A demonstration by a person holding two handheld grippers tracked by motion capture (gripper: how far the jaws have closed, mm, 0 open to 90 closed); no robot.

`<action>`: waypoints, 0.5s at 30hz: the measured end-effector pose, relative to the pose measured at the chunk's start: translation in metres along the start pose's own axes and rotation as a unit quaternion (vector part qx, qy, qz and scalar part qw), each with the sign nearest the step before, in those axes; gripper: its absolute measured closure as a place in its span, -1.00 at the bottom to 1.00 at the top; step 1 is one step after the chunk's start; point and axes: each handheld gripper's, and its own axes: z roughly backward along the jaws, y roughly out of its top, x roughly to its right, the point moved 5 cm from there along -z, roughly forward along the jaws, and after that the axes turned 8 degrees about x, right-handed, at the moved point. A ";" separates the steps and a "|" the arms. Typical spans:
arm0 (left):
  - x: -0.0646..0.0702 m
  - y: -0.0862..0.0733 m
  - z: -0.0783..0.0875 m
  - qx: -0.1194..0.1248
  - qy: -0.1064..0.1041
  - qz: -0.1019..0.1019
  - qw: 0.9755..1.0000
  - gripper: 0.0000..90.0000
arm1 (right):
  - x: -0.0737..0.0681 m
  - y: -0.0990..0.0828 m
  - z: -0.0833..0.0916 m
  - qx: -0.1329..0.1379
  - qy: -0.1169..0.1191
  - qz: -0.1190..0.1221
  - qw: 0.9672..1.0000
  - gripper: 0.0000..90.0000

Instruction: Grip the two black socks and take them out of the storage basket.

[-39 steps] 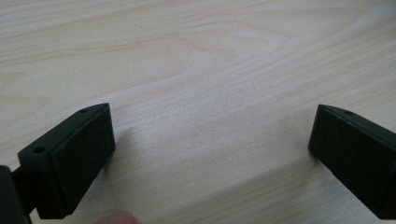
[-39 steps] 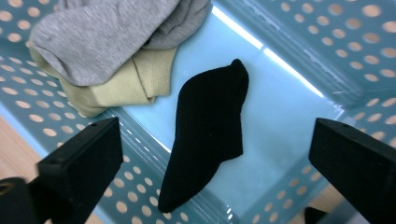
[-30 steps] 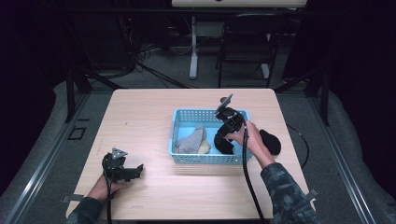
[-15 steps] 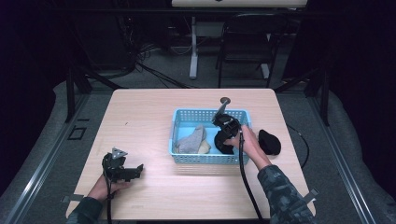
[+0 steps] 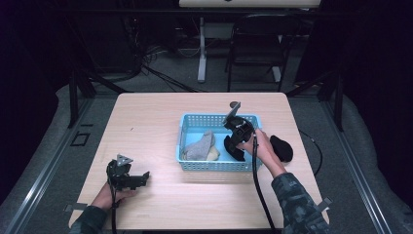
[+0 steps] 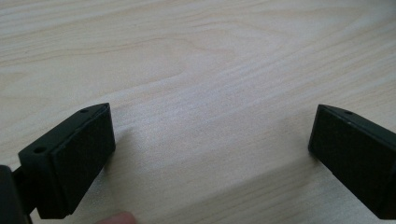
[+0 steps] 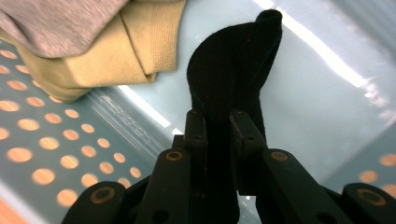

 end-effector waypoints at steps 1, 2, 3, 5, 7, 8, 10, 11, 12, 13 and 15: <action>0.000 0.000 0.000 0.000 0.000 0.000 1.000 -0.99 | 0.000 0.000 0.003 0.004 0.001 0.001 1.000 0.75; 0.000 0.000 0.000 0.000 0.000 0.000 1.000 -0.99 | 0.001 0.001 0.007 0.009 0.001 0.004 1.000 0.75; 0.000 0.000 0.000 0.000 0.000 0.000 1.000 -0.99 | 0.001 0.001 0.007 0.009 0.001 0.004 1.000 0.75; 0.000 0.000 0.000 0.000 0.000 0.001 1.000 -0.99 | 0.001 0.002 0.014 0.013 0.004 0.001 1.000 0.75; 0.000 0.000 0.000 0.000 0.000 0.000 1.000 -0.99 | 0.002 0.004 0.022 0.015 -0.001 0.005 1.000 0.75; 0.000 0.000 0.000 0.000 0.000 0.000 1.000 -0.99 | 0.002 0.004 0.022 0.015 -0.001 0.005 1.000 0.75; 0.000 0.000 0.000 0.000 0.000 0.000 1.000 -0.99 | 0.003 0.005 0.028 0.022 -0.001 0.006 1.000 0.75; 0.000 0.000 0.000 0.001 0.000 0.000 1.000 -0.99 | 0.003 0.005 0.030 0.022 -0.002 0.003 1.000 0.75; 0.000 0.000 0.000 0.000 0.000 0.000 1.000 -0.99 | 0.004 0.007 0.036 0.028 -0.001 0.004 1.000 0.75; 0.000 0.000 0.000 0.001 0.000 -0.001 1.000 -0.99 | 0.005 0.007 0.039 0.030 -0.002 0.006 1.000 0.75; 0.000 0.000 0.000 0.000 0.000 0.000 1.000 -0.99 | 0.006 0.009 0.043 0.038 -0.003 0.006 0.999 0.75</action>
